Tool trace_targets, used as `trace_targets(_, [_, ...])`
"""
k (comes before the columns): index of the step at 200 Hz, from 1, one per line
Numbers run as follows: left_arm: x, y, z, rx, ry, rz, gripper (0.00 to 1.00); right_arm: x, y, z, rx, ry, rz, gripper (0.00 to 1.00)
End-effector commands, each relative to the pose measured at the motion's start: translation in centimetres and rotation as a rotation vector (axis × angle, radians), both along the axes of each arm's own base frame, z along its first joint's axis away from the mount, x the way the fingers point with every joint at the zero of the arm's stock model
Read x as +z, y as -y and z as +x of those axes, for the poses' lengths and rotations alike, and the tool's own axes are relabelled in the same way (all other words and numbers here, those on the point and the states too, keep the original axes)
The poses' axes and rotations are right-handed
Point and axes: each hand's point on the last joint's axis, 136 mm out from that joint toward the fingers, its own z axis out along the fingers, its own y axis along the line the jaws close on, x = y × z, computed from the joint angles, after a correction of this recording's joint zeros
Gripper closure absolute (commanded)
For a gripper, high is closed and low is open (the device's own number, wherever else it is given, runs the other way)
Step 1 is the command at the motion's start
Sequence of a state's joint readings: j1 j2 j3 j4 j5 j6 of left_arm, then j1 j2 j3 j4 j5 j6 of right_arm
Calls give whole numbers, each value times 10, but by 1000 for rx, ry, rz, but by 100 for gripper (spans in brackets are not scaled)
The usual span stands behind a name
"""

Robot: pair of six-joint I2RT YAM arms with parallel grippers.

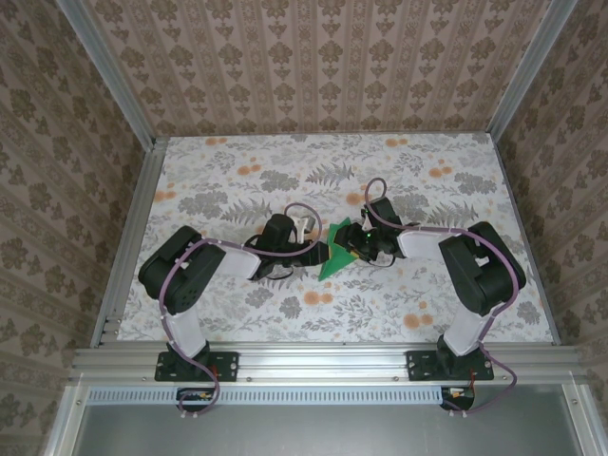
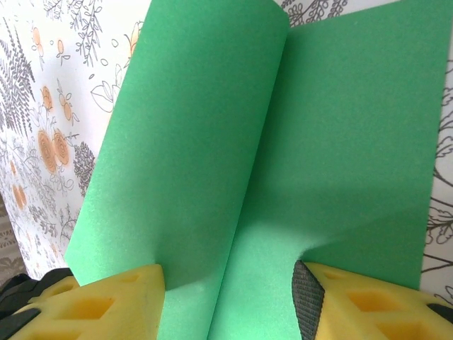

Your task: Fold a paper plane with a square sheet of paper (pick it up from the middle)

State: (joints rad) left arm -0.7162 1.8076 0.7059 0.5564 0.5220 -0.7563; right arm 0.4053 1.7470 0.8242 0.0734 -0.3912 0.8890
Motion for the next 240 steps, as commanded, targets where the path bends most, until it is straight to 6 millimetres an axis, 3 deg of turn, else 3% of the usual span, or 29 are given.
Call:
trace_targets(1, [-2, -2, -9, -43, -5, 13, 62, -37, 18, -19, -30, -114, -126, 46])
trace_targets(28, [-5, 0, -14, -60, -3, 43, 62, -39, 19, -20, -33, -123, -130, 46])
trace_targets(81, [-11, 0, -14, -61, -23, 60, 78, -41, 22, -21, -40, -131, -143, 46])
trace_targets(112, [-14, 1, -14, -61, -45, 59, 86, -30, 17, -18, -16, -96, -119, 46])
trace_targets(182, [-19, 5, -16, -85, -84, 67, 88, 13, 0, -11, 124, 63, -58, 46])
trace_targets(240, [-19, 7, -16, -86, -94, 62, 88, 9, 4, -12, 155, 55, -108, 45])
